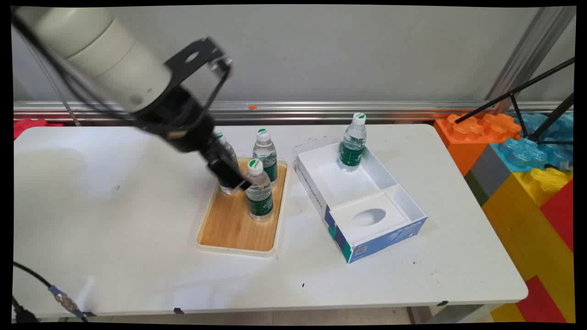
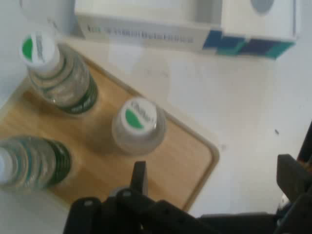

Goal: Pick up the green bottle from the white box

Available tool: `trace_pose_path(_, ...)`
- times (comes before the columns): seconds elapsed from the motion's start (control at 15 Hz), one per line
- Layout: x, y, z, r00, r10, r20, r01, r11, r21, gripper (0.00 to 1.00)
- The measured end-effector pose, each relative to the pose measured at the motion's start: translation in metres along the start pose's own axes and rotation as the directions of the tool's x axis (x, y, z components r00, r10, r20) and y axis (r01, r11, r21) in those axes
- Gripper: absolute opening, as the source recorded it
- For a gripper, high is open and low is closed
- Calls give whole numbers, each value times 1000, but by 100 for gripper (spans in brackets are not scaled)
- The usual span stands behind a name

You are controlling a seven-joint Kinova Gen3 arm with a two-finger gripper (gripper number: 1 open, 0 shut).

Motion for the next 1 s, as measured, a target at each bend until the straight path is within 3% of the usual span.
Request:
trace_pose_path(0.27, 51, 7, 6, 999, -27, -46, 30, 997, 74, 100)
trace_pose_path(0.47, 87, 2, 34, 995, -32, -89, 42, 993, 111, 100)
trace_pose_path(1.0, 136, -11, 131, 987, -8, -160, 27, 993, 113, 100)
